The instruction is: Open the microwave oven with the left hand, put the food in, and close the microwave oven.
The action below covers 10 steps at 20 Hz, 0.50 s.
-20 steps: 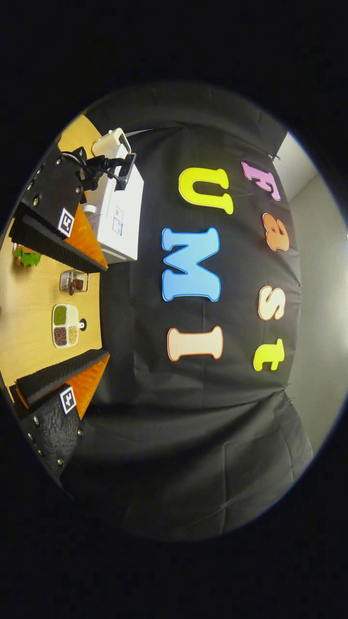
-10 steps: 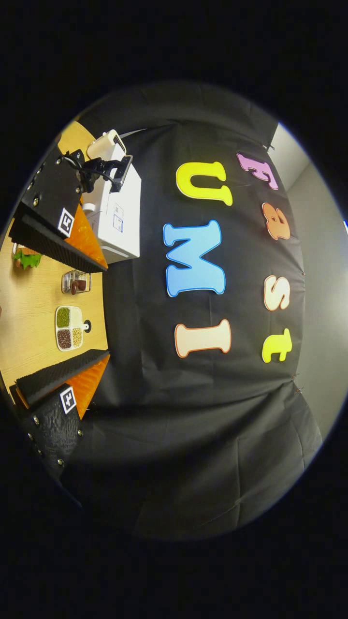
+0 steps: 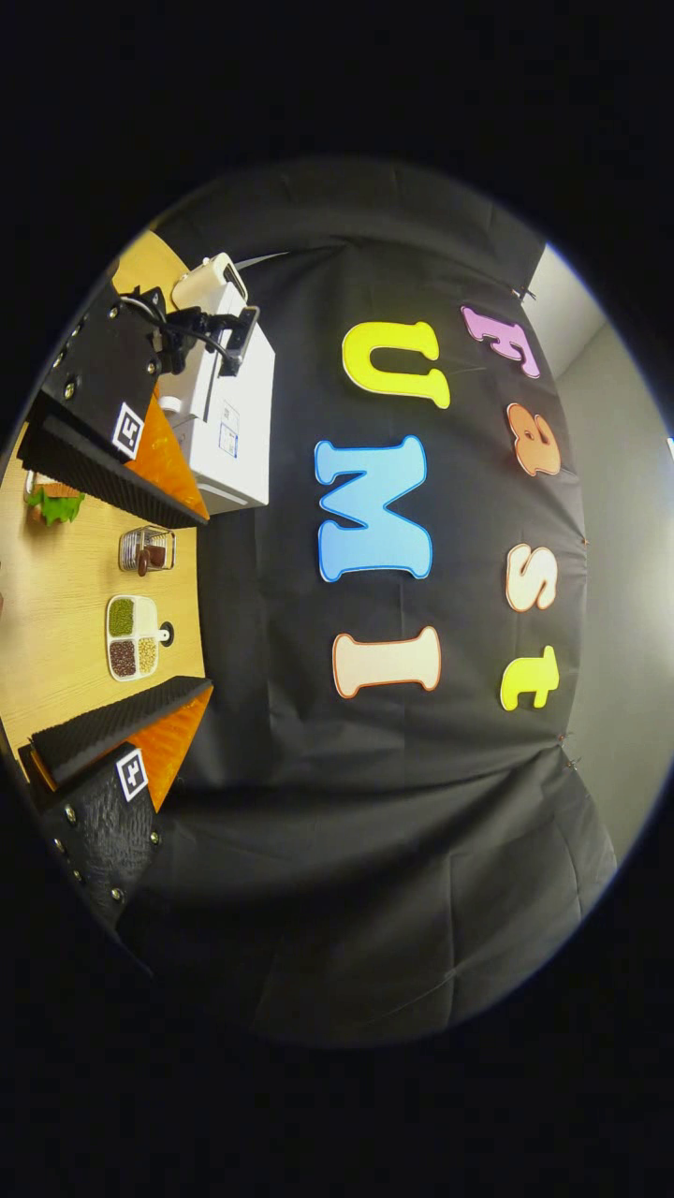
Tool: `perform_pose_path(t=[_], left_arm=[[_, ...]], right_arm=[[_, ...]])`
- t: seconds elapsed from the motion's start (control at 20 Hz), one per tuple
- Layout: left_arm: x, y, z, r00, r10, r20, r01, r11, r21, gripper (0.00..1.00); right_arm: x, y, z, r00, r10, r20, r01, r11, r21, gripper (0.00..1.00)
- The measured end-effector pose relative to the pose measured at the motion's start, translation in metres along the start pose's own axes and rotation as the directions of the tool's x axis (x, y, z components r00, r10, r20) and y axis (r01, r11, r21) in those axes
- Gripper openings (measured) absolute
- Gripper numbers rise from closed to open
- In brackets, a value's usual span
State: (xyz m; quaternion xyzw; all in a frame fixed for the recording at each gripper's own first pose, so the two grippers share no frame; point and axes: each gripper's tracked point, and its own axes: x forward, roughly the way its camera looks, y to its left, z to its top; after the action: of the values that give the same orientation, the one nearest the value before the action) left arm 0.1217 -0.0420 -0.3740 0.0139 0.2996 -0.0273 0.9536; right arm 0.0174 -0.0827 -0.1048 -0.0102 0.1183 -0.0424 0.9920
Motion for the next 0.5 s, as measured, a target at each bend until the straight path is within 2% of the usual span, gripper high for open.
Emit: perform_pose_path(t=[0.3, 0.5], left_arm=[[-0.069, 0.011, -0.034, 0.998, -0.061, -0.026, 0.062, 0.998, 0.024, 0.06], [-0.116, 0.03, -0.058, 0.997, -0.062, -0.051, 0.064, 0.998, 0.023, 0.06]], right_arm=[[-0.008, 0.021, 0.0, 0.999, 0.033, 0.008, -0.033, 0.999, 0.024, 0.96], [-0.015, 0.05, 0.002, 0.997, 0.071, 0.022, -0.072, 0.997, 0.019, 0.96]])
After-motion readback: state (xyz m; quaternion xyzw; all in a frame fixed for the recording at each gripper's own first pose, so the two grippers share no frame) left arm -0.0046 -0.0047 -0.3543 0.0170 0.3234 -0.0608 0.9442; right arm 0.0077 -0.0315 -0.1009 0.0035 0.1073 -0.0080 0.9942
